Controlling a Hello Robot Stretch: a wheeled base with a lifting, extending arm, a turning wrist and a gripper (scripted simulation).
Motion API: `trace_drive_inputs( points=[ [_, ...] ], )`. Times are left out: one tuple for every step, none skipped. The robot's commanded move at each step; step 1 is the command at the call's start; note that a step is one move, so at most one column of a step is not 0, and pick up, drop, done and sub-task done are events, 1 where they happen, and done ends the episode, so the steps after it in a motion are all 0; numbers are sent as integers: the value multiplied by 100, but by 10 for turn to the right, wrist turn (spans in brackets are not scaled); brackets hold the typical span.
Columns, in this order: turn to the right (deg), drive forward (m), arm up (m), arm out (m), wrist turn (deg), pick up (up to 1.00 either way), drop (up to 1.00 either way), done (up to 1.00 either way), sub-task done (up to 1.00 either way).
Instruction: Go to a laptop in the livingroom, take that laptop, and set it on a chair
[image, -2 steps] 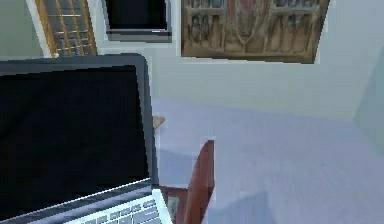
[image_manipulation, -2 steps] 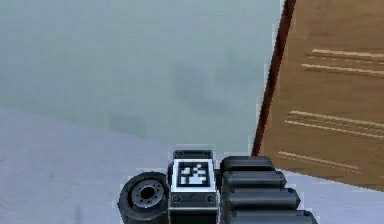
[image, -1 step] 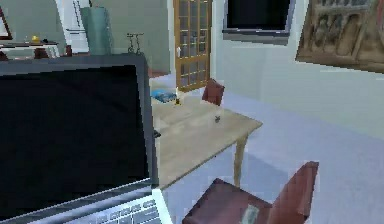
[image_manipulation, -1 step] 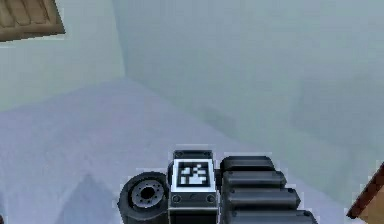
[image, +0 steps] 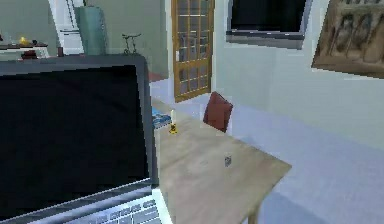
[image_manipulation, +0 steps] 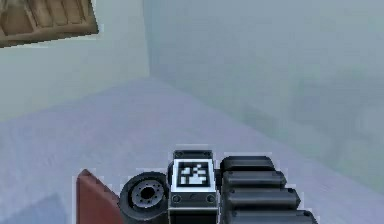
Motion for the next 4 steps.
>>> trace_drive_inputs(
  points=[
    [450, 0, 0, 0, 0, 0, 0, 0, 0],
    [420, 0, 0, 0, 0, 0, 0, 0, 0],
    [-450, 0, 0, 0, 0, 0, 0, 0, 0],
    [-390, 0, 0, 0, 0, 0, 0, 0, 0]
  ],
)
